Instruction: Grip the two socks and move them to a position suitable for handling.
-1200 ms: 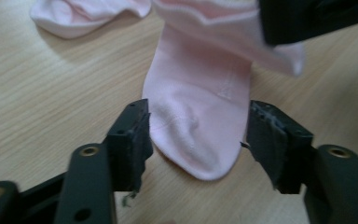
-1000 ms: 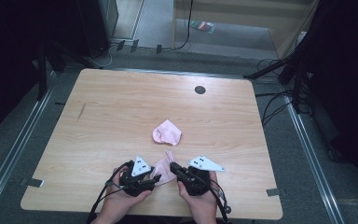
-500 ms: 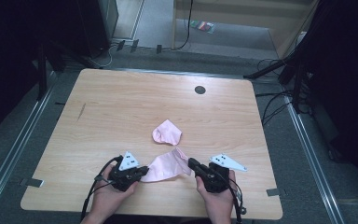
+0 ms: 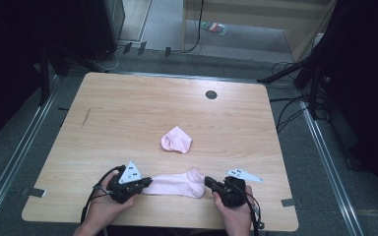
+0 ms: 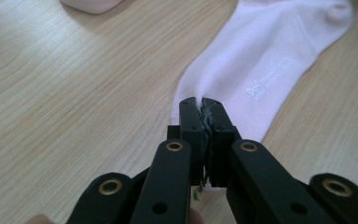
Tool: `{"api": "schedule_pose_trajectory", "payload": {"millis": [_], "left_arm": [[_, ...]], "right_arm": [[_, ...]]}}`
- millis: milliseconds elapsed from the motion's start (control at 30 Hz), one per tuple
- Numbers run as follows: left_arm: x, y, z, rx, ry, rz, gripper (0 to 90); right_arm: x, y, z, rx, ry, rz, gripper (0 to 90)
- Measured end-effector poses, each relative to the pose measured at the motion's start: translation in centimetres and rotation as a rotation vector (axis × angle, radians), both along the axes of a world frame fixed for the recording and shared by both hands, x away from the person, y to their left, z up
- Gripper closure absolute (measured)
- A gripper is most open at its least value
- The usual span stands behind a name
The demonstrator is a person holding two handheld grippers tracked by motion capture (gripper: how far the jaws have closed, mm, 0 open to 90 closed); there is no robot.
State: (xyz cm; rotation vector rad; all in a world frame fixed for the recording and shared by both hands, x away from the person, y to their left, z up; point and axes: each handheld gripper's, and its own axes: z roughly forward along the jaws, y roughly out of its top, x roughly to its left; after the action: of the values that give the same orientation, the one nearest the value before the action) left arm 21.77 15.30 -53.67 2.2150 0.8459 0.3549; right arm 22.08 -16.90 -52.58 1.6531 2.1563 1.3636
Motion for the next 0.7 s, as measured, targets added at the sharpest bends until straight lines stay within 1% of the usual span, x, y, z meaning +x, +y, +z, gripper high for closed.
{"api": "schedule_pose_trajectory", "payload": {"millis": [67,100,167,200,233,300,367,400,467,500,533,567,600,633,667,700], "left_arm": [[-0.1,-0.3,-0.2,-0.003,-0.004,-0.018,86.8],[0.0,-0.4,-0.3,0.004,-0.005,-0.018,84.0],[0.0,-0.6,-0.6,0.011,0.002,-0.021,80.1],[0.0,-0.6,-0.8,0.014,-0.009,-0.018,77.3],[-0.1,-0.6,-0.8,0.014,-0.02,-0.009,73.0],[-0.1,-0.6,-0.7,0.01,-0.032,0.01,67.6],[-0.1,-0.4,-0.6,-0.006,-0.041,0.026,60.8],[0.0,-0.3,-0.6,-0.018,-0.035,0.02,60.5],[0.0,0.0,-0.4,-0.056,-0.031,0.02,58.4],[0.0,0.1,-0.3,-0.074,-0.032,0.028,57.4],[0.0,0.1,-0.3,-0.074,-0.032,0.028,56.9],[0.1,0.3,-0.2,-0.089,-0.037,0.036,56.9],[0.2,0.4,-0.1,-0.118,-0.039,0.046,55.8],[0.4,0.5,-0.1,-0.13,-0.044,0.056,53.2],[0.9,0.6,0.1,-0.157,-0.046,0.081,52.5],[1.3,0.7,0.2,-0.161,-0.052,0.097,51.9]], "right_arm": [[0.1,0.3,-0.5,-0.017,0.022,0.01,89.6],[0.2,0.3,-0.8,-0.024,0.037,0.009,89.4],[0.4,0.2,-1.4,-0.032,0.063,-0.018,88.9],[0.5,0.0,-1.6,-0.023,0.074,-0.03,88.4],[0.5,-0.1,-1.8,-0.027,0.072,-0.041,87.4],[0.6,-0.2,-1.8,-0.039,0.067,-0.044,84.6],[0.5,-0.1,-1.7,-0.064,0.045,-0.059,75.9],[0.5,-0.1,-1.6,-0.078,0.035,-0.067,72.7],[0.4,-0.2,-1.3,-0.078,0.005,-0.083,65.6],[0.4,-0.2,-1.1,-0.075,-0.009,-0.087,65.1],[0.4,-0.2,-1.1,-0.075,-0.009,-0.087,65.1],[0.4,-0.3,-0.9,-0.072,-0.024,-0.084,64.8],[0.4,-0.3,-0.7,-0.065,-0.04,-0.085,64.2],[0.6,0.0,-0.3,-0.074,-0.071,-0.07,63.8],[0.7,0.2,-0.1,-0.073,-0.077,-0.067,63.8],[0.9,0.4,0.1,-0.072,-0.089,-0.056,63.7]]}}
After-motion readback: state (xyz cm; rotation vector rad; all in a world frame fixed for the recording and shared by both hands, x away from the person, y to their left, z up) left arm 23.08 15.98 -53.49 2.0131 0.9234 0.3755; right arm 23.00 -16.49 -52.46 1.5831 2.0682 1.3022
